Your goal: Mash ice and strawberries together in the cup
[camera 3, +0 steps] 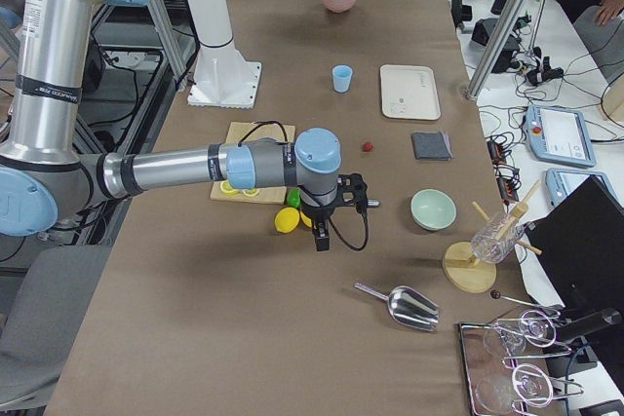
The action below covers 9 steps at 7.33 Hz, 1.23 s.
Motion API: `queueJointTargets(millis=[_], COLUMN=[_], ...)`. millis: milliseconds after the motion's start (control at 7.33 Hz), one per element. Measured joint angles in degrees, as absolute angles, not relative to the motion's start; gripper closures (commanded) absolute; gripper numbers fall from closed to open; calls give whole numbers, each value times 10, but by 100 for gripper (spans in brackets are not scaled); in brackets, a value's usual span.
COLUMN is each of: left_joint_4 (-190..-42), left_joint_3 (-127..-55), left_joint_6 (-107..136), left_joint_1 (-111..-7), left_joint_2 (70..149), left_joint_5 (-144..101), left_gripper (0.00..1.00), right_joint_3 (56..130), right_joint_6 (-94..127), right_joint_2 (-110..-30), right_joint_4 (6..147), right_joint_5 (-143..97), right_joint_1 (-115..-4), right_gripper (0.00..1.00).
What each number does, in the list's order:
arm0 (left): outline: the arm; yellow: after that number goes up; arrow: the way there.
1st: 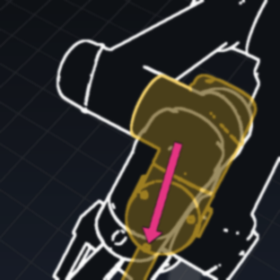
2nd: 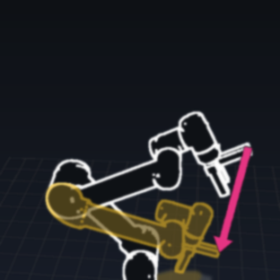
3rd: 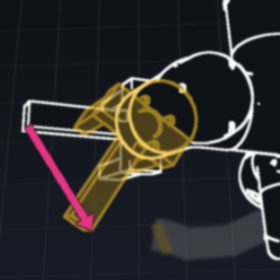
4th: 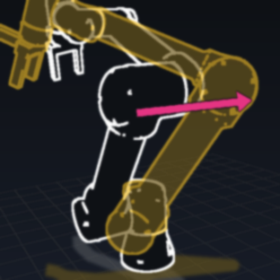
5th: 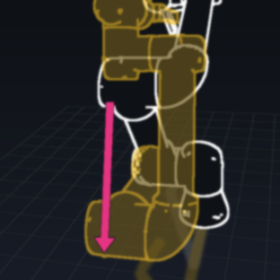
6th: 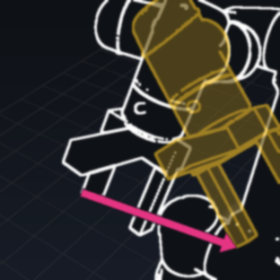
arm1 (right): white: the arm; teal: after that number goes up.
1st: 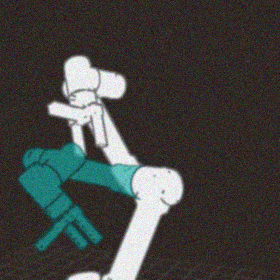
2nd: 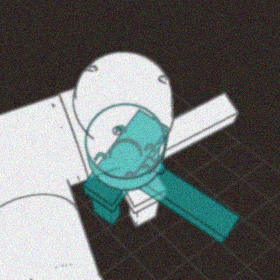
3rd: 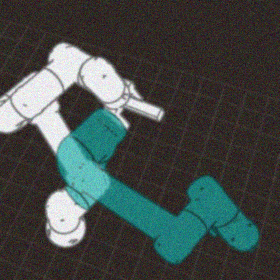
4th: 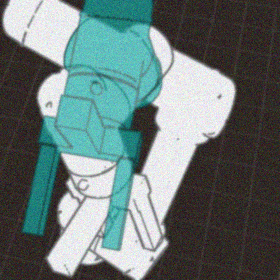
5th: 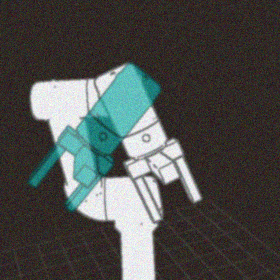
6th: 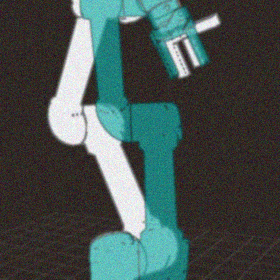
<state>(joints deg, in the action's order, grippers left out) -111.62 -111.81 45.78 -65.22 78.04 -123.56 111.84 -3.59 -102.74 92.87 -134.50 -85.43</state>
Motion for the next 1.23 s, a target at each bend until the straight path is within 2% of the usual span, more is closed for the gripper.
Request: queueJointTargets(millis=[545,1227], left_joint_4=[-1143,-1144], left_joint_3=[-1116,-1100], left_joint_6=[535,541], left_joint_1=[-550,-518], left_joint_2=[768,766], left_joint_5=[-1178,-1167], left_gripper=[11,26], right_joint_3=[1116,1114], right_joint_6=[-36,-36], right_joint_2=[-1028,-1027], right_joint_4=[929,929], right_joint_5=[-1346,-1350], right_joint_1=[-854,-854], right_gripper=[0,0])
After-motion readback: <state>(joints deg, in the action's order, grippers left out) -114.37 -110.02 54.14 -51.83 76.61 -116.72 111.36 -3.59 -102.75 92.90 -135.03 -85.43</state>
